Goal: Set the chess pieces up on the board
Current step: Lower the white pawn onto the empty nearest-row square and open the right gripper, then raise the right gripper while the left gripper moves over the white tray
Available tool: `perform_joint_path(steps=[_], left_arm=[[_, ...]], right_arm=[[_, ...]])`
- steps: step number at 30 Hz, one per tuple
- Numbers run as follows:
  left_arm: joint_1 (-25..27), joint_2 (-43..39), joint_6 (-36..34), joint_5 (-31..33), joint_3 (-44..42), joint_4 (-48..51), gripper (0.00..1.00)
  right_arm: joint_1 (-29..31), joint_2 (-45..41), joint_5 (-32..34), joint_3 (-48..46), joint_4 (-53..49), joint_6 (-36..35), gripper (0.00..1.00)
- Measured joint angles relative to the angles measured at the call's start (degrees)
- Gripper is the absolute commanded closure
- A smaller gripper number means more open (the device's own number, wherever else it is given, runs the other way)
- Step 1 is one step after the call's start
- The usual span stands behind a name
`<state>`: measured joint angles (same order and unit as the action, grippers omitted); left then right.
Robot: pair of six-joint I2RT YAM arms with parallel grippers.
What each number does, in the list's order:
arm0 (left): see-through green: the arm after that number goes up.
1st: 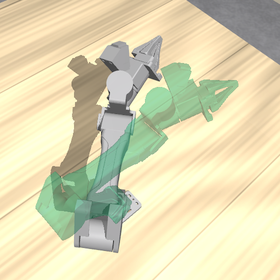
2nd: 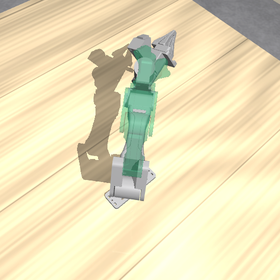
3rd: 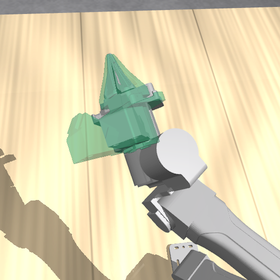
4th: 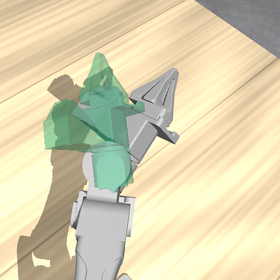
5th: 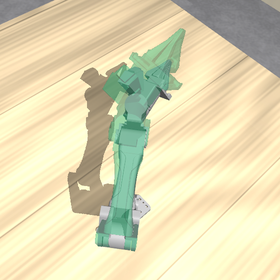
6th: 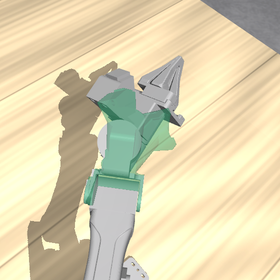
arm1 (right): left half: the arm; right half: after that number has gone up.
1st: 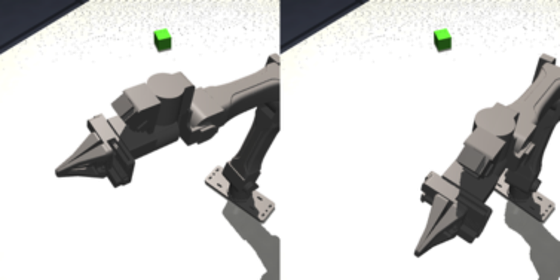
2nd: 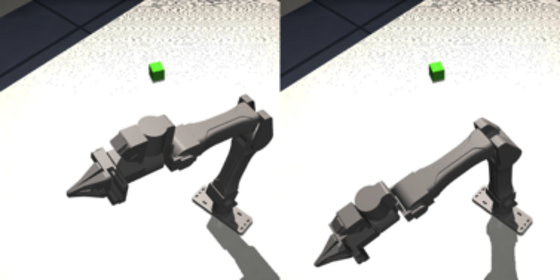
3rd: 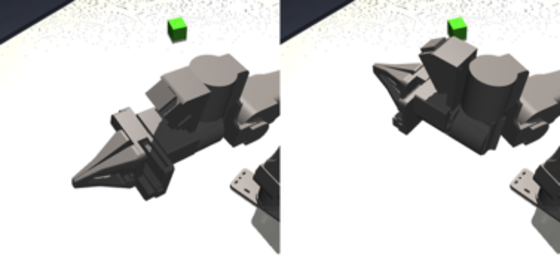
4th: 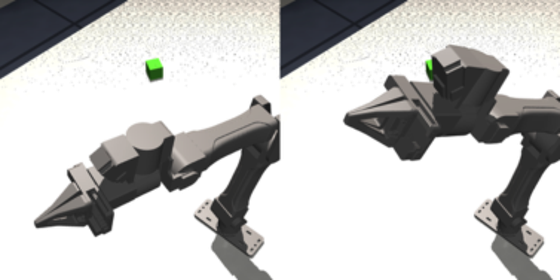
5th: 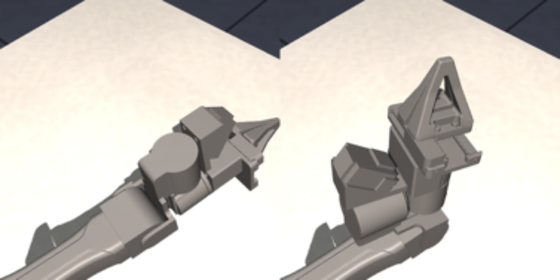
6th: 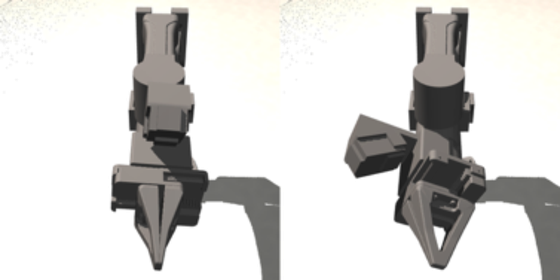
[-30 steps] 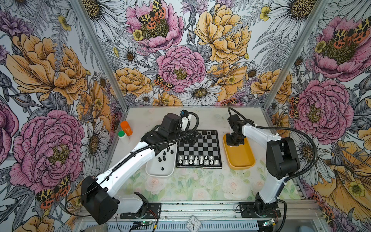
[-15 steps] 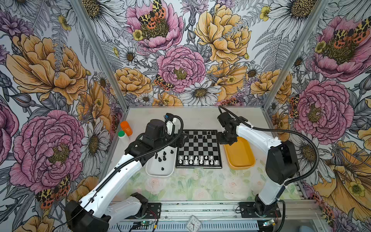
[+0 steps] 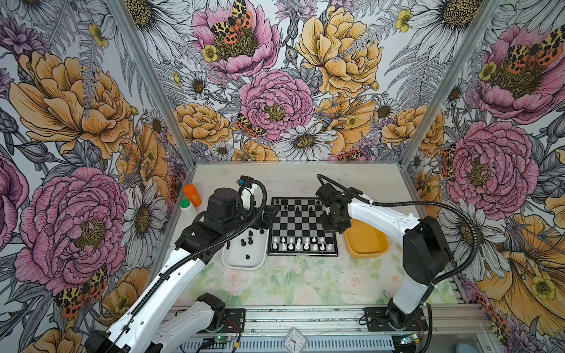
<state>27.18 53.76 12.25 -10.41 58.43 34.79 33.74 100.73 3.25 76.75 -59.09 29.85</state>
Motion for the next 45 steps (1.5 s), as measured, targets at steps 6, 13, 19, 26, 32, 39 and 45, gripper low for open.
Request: perform_joint_path(steps=[6, 13, 19, 26, 32, 39, 45], left_arm=[[-0.11, -0.74, 0.13, -0.26, -0.07, 0.59, 0.01], [-0.11, -0.85, 0.92, -0.66, -0.07, 1.01, 0.01], [-0.11, -1.29, 0.92, -0.63, -0.07, 1.29, 0.01], [-0.11, -1.33, 0.90, -0.61, -0.07, 1.44, 0.01], [-0.44, -1.33, 0.90, -0.59, -0.07, 1.51, 0.01], [-0.72, -1.40, 0.87, -0.59, -0.07, 1.97, 0.01], [-0.85, -1.66, 0.90, -0.59, -0.07, 2.16, 0.01]], right_arm=[[0.22, -0.28, -0.28, -4.87, 2.54, 1.73, 0.92], [0.35, -0.28, -0.48, -6.21, 5.09, 2.29, 0.92], [0.48, 0.37, -0.94, -6.21, 6.49, 2.27, 0.92], [0.59, 1.95, -1.60, -6.21, 7.41, 2.27, 0.92], [0.59, 2.32, -1.92, -6.21, 7.63, 2.27, 0.88], [0.61, 2.32, -2.03, -6.21, 7.76, 2.27, 0.81], [0.61, 2.32, -2.01, -6.21, 7.76, 2.23, 0.69]])
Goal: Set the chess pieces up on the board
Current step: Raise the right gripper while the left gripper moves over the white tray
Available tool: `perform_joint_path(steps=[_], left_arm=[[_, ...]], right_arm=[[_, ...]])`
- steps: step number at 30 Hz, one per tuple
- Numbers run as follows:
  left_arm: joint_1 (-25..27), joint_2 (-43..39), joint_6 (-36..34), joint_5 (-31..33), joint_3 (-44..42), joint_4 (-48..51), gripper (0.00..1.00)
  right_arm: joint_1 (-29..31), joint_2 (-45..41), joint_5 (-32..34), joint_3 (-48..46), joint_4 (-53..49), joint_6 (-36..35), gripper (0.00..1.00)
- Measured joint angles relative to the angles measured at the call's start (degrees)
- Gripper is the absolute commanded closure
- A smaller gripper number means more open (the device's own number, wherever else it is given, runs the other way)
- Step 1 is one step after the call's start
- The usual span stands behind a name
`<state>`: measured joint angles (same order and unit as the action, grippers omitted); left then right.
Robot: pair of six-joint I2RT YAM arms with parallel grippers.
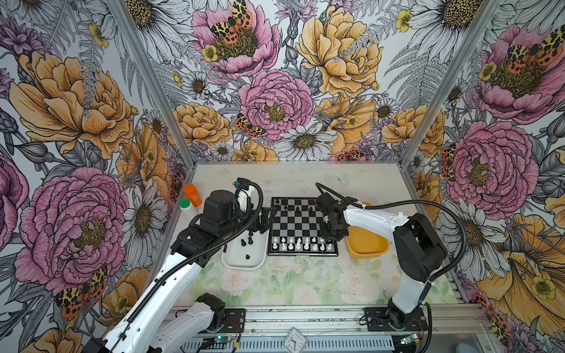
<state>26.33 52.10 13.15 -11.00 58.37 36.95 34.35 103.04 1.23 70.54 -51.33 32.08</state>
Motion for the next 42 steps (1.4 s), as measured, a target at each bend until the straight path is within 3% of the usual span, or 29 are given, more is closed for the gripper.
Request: perform_joint_path(steps=[9, 17, 18, 19, 20, 22, 23, 24, 31, 42], left_arm=[[0.00, -0.11, 0.22, 0.48, -0.02, 0.17, 0.01], [0.00, 0.35, 3.96, 4.24, -2.16, 0.59, 0.01], [0.00, 0.63, 4.70, 5.14, -2.45, 0.87, 0.01], [-0.02, 1.05, 5.31, 6.08, -2.67, 1.33, 0.02], [-0.13, 1.42, 5.90, 6.71, -2.78, 1.86, 0.03], [-0.66, 3.04, 7.41, 8.26, -2.80, 3.26, 0.09], [-0.92, 4.04, 7.98, 9.07, -2.78, 4.02, 0.11], [-1.14, 4.98, 8.46, 9.64, -2.78, 4.72, 0.13], [-2.58, 9.97, 12.46, 11.23, -2.78, 7.93, 0.24], [-4.24, 13.73, 17.05, 11.21, -2.80, 10.67, 0.35]], right_arm=[[-0.09, -1.36, 0.00, 0.52, -0.28, -0.11, 0.59], [-1.42, -2.01, 0.50, 7.72, -2.80, -2.25, 0.48], [-1.60, -2.12, 0.61, 8.98, -3.41, -2.78, 0.44], [-1.77, -2.29, 0.70, 10.23, -4.04, -3.15, 0.32], [-1.81, -2.54, 0.81, 11.37, -4.50, -3.43, 0.27], [-1.86, -3.15, 1.25, 14.05, -6.01, -3.98, 0.23], [-2.03, -3.56, 1.44, 15.32, -6.64, -4.33, 0.06], [-2.10, -4.02, 1.57, 16.46, -7.21, -4.35, 0.03], [-2.47, -7.30, 1.77, 22.95, -10.91, -5.25, 0.00], [-2.47, -8.52, 1.53, 23.82, -13.38, -6.36, 0.00]])
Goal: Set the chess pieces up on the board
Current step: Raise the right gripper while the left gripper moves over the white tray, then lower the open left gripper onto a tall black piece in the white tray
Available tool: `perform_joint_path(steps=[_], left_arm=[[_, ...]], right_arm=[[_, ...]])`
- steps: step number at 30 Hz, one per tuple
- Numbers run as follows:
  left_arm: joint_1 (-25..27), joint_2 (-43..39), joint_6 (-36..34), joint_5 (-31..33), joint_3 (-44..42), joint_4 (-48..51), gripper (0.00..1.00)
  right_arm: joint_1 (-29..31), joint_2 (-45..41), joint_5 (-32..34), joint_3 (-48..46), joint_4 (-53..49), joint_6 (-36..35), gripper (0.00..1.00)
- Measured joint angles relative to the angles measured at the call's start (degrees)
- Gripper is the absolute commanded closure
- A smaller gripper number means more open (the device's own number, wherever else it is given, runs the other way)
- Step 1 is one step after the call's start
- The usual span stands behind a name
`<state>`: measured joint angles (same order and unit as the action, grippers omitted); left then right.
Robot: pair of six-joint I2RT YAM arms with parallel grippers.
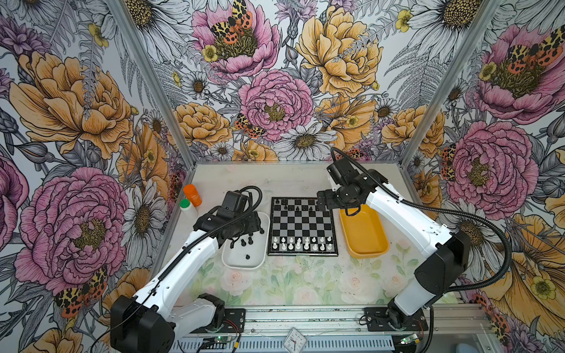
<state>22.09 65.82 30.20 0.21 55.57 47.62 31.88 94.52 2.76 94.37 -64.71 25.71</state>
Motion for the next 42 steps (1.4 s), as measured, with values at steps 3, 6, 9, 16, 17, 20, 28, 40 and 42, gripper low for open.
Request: perform_joint_path(steps=[3, 6, 9, 16, 17, 20, 28, 40, 42], left_arm=[[0.02, 2.51, 0.09, 0.00, 0.00, 0.22, 0.36], [0.02, 5.22, -0.09, 0.02, 0.04, 0.24, 0.39], [0.02, 7.28, -0.11, 0.04, 0.33, 0.57, 0.40], [0.02, 7.61, 1.44, 0.70, 0.42, 1.27, 0.39], [0.02, 7.50, 1.57, 0.81, 0.42, 1.44, 0.39], [0.00, 7.26, 2.56, 1.31, 0.39, 2.05, 0.43], [0.00, 9.73, 3.56, 2.14, 0.39, 3.48, 0.51], [0.02, 15.54, 3.37, 3.02, 0.42, 4.09, 0.54], [0.02, 16.22, 3.32, 3.28, 0.42, 4.11, 0.56]], right_arm=[[-0.11, 0.00, -0.04, -0.02, -0.02, -0.37, 0.00], [-0.50, 0.02, -0.46, -0.02, -0.04, -0.98, 0.00], [-0.85, 0.02, -0.94, -0.02, -0.26, -1.38, 0.00], [-1.99, 0.02, -1.29, -0.02, -0.31, -1.42, 0.00], [-2.08, 0.00, -1.38, -0.02, -0.33, -1.42, 0.00], [-2.23, 0.02, -1.68, -0.02, -0.39, -1.57, 0.00], [-2.25, 0.04, -2.62, -0.02, -0.42, -2.67, 0.00], [-3.17, -0.07, -2.64, -1.22, -0.44, -2.75, 0.00], [-3.48, -0.24, -2.64, -1.84, -0.44, -2.75, 0.00]])
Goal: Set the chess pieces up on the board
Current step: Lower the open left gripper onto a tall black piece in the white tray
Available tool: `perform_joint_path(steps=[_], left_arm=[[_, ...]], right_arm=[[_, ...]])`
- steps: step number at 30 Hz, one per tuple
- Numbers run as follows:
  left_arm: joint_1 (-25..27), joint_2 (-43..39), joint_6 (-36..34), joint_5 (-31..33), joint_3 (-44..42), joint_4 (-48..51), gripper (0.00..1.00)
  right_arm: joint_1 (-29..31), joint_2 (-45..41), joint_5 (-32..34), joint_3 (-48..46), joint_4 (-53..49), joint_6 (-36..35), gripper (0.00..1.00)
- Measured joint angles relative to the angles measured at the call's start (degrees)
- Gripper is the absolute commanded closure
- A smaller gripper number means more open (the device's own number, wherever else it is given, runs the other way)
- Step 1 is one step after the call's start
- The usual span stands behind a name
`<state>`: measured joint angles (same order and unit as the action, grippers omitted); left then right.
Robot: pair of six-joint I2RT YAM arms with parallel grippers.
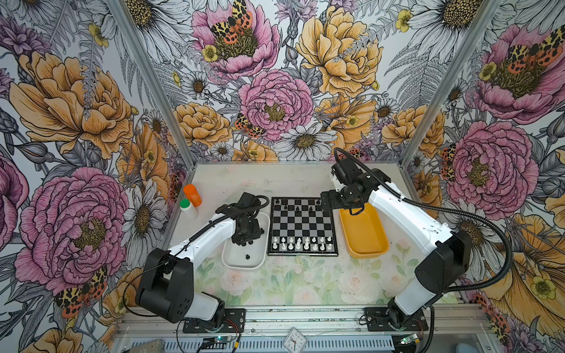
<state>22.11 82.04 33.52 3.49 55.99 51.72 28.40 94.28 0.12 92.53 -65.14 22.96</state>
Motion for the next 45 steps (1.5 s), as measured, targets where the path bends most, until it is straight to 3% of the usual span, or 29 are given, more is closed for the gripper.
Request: perform_joint_path(steps=[21, 45], left_arm=[[0.00, 6.62, -2.08, 0.94, 3.85, 0.57, 0.64], [-0.24, 9.31, -3.50, 1.07, 4.76, 0.57, 0.67]], right_arm=[[-1.51, -2.03, 0.02, -2.08, -0.28, 0.04, 0.00], [-2.62, -2.36, 0.00, -2.73, -0.33, 0.07, 0.00]])
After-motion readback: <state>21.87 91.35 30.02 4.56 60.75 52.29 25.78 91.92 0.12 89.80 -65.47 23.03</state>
